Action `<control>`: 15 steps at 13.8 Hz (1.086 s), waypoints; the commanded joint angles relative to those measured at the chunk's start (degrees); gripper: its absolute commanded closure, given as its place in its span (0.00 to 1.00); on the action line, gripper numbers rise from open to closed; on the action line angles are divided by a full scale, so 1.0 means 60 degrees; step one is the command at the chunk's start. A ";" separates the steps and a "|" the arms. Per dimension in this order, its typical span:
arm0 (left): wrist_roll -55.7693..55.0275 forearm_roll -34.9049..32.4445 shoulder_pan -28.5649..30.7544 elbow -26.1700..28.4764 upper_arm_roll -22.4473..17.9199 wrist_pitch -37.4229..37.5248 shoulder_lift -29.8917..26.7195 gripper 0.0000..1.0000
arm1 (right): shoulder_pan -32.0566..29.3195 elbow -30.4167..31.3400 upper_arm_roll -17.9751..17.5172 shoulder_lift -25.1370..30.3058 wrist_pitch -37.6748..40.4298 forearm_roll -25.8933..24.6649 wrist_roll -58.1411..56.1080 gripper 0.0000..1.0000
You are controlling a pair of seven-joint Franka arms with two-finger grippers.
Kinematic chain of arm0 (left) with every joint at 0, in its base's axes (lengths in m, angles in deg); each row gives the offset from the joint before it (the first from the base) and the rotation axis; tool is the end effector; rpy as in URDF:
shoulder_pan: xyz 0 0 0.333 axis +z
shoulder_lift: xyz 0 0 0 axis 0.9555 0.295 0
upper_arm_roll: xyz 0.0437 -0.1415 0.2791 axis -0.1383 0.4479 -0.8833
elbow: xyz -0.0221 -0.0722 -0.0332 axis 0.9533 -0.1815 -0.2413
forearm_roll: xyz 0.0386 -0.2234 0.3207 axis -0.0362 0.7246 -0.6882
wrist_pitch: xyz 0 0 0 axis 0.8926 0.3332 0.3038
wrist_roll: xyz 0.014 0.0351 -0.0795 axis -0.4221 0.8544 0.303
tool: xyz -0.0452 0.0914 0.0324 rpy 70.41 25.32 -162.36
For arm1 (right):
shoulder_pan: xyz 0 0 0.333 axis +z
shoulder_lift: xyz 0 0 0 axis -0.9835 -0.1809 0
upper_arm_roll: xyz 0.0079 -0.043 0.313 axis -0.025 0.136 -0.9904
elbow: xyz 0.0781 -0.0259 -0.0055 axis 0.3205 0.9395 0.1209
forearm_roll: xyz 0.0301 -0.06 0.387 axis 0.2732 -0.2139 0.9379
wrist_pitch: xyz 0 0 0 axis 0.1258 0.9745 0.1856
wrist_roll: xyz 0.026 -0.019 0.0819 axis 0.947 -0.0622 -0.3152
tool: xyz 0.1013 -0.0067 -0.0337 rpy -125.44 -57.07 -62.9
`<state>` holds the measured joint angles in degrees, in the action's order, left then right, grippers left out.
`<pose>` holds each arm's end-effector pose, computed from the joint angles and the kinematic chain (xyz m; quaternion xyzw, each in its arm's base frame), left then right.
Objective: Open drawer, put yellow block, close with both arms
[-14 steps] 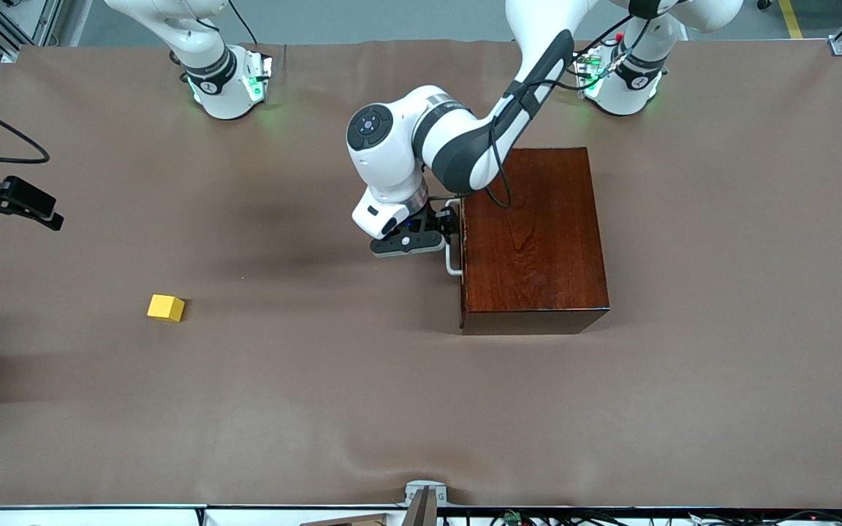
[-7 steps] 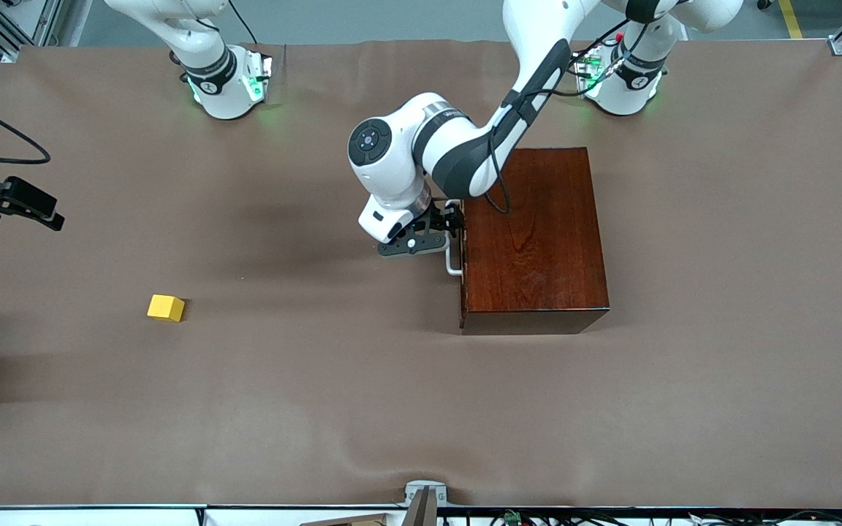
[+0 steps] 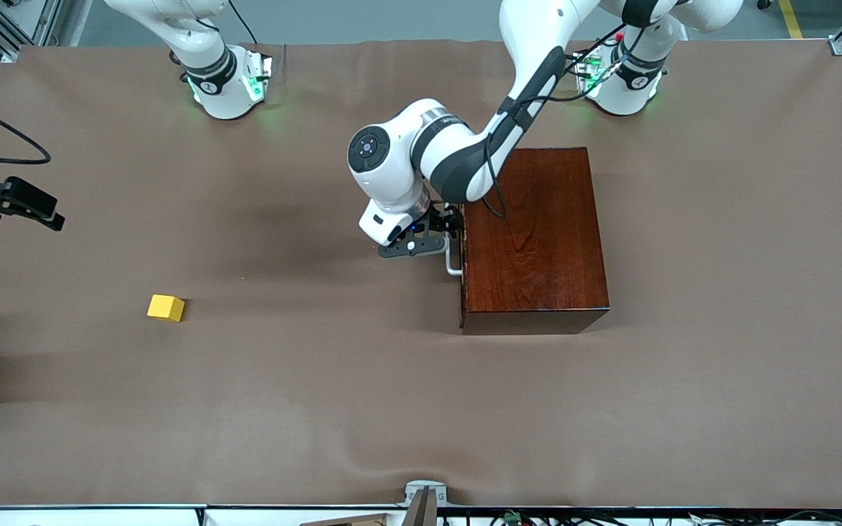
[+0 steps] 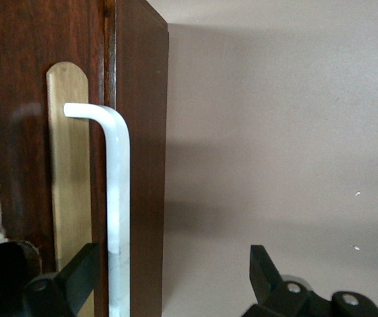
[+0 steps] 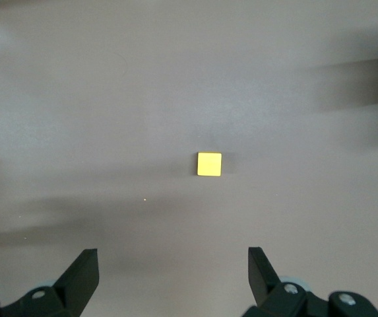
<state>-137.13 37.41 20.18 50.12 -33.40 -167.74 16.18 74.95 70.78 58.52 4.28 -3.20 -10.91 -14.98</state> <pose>0.4672 -0.5577 0.2959 -0.9921 -0.0196 0.0047 0.1235 0.5777 -0.0209 0.6241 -0.9992 0.0327 -0.0188 0.0104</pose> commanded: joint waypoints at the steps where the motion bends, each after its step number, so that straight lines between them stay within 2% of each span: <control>1: 0.0118 0.0249 -0.0011 -0.0249 -0.0035 -0.0040 0.0289 0.00 | 0.0038 0.0017 0.0014 0.0025 -0.0043 0.0018 -0.0012 0.00; 10: 0.0001 0.0307 -0.0041 -0.0307 -0.0006 -0.0435 0.0320 0.00 | 0.0038 0.0017 0.0014 0.0025 -0.0043 0.0018 -0.0012 0.00; 15: -0.0687 0.0645 -0.0041 -0.0322 -0.0006 -0.0903 0.0319 0.00 | 0.0038 0.0017 0.0014 0.0025 -0.0043 0.0018 -0.0012 0.00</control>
<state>-140.27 40.02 20.22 49.79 -33.41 -172.24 17.46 74.95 70.80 58.52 4.28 -3.22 -10.91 -14.98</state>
